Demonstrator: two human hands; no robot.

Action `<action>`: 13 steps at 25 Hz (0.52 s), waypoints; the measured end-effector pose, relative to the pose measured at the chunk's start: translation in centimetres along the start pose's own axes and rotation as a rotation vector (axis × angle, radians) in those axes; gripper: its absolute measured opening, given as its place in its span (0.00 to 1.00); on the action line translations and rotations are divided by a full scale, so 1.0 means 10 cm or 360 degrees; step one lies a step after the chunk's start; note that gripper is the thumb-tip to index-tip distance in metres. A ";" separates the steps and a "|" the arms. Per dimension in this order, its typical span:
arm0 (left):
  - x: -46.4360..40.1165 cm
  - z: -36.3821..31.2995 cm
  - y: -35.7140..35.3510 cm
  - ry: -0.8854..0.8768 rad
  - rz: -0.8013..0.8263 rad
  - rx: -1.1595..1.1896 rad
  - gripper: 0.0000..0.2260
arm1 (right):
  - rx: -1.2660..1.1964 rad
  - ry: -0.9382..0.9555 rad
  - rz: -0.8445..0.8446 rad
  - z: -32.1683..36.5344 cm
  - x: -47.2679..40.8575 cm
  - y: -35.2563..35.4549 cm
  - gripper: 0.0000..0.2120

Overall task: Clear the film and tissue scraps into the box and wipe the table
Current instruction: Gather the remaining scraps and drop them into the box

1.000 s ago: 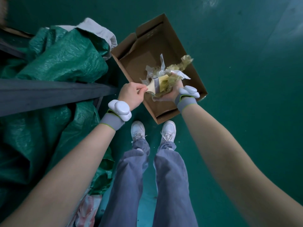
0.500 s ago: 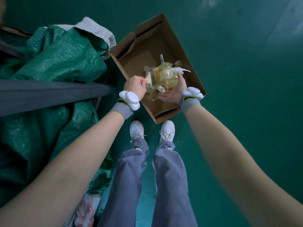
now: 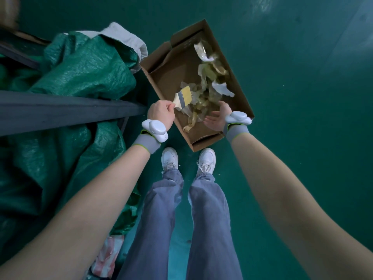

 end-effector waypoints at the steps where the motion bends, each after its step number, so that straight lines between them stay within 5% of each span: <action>1: 0.04 -0.01 0.03 0.0006 -0.0006 0.0007 0.13 | 0.0082 0.0028 -0.0055 0.01 0.04 0.06 0.26; 13: 1.23 -0.26 0.87 0.0181 -0.0087 0.0214 0.15 | 0.0683 0.0251 -0.0180 -0.08 1.30 0.33 0.14</action>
Point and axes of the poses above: each hand's wrist, its own x-axis away from the middle knuckle, its own y-axis out of the back of the hand, z = x × y, the point moved 10 cm from there along -x, towards the middle knuckle
